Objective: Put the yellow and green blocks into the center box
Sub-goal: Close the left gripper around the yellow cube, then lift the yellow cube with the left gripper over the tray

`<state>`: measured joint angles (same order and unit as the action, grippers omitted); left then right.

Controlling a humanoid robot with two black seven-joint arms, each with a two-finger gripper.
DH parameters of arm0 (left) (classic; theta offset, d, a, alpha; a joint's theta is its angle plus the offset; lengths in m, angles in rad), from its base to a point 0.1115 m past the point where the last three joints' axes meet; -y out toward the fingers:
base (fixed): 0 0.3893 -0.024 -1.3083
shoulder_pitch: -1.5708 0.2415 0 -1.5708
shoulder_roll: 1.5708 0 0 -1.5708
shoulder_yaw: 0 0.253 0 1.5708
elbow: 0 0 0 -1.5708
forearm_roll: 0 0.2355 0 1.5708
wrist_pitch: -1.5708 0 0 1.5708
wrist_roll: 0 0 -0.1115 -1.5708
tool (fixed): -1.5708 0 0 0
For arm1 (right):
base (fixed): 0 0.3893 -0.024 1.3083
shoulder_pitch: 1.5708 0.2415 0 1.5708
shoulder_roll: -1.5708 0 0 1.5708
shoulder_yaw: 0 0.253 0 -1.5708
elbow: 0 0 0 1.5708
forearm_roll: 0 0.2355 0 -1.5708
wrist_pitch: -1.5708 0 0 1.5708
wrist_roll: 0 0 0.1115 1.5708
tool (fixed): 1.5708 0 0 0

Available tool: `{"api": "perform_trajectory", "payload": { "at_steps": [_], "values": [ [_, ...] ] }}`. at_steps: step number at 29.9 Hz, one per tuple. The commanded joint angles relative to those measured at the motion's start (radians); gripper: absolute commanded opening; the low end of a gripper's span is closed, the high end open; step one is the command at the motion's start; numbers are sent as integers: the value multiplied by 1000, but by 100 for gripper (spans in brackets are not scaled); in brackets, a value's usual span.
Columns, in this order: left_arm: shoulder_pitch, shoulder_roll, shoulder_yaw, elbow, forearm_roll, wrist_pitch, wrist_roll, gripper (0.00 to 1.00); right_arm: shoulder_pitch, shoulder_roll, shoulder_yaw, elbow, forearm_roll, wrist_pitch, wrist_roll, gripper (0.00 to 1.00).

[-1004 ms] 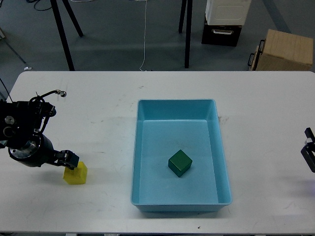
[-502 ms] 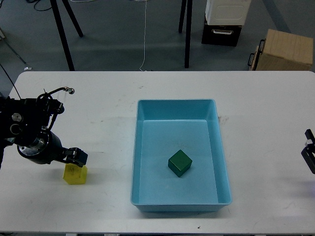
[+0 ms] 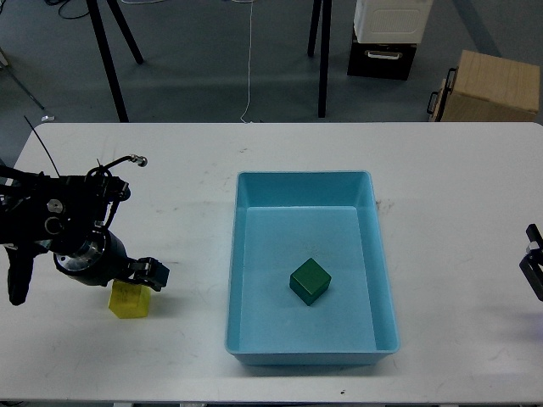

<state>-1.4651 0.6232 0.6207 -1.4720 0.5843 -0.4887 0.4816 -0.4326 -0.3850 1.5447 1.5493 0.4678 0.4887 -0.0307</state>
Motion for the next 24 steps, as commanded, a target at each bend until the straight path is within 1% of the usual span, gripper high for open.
{"api": "perform_trajectory", "payload": {
  "at_steps": [1, 5, 6, 7, 8, 9, 10, 11, 12, 15, 20, 22, 24],
  "values": [
    [31, 1, -1, 1, 3, 0, 2, 100, 0, 0, 0, 0, 0, 0, 0, 100],
    [43, 9, -15, -1, 6, 0, 6, 98, 0, 0, 0, 0, 0, 0, 0, 100],
    [43, 9, -24, -1, 8, 0, 7, 96, -1, 0, 0, 0, 0, 0, 0, 100],
    [43, 7, -30, -2, 9, 0, 7, 89, -2, 0, 0, 0, 0, 0, 0, 100],
    [43, 7, -30, -1, 11, 0, 7, 72, -5, 0, 0, 0, 0, 0, 0, 100],
    [42, 4, -30, -1, 12, 0, 7, 48, -6, 0, 0, 0, 0, 0, 0, 100],
    [40, 3, -27, -1, 15, 0, 7, 28, -8, 0, 0, 0, 0, 0, 0, 100],
    [38, 1, -26, -1, 20, 0, 7, 11, -8, 0, 0, 0, 2, 0, 0, 100],
    [40, 0, -26, 2, 31, 0, 7, 3, -11, 0, 0, 0, 2, 0, 0, 100],
    [40, 1, -27, -4, 48, 0, 7, 0, -15, 0, 3, 0, 2, 0, 0, 100],
    [14, 21, -30, -10, 51, 0, 7, 0, -20, 0, 6, 2, 2, 0, 0, 100],
    [-44, 15, -19, -5, 65, 0, 7, 0, -20, 0, 6, 2, 0, 0, 0, 100],
    [-139, 4, -21, -4, 75, 0, 7, 0, -20, 0, 5, 3, 0, 0, 0, 100]
  ]
}}
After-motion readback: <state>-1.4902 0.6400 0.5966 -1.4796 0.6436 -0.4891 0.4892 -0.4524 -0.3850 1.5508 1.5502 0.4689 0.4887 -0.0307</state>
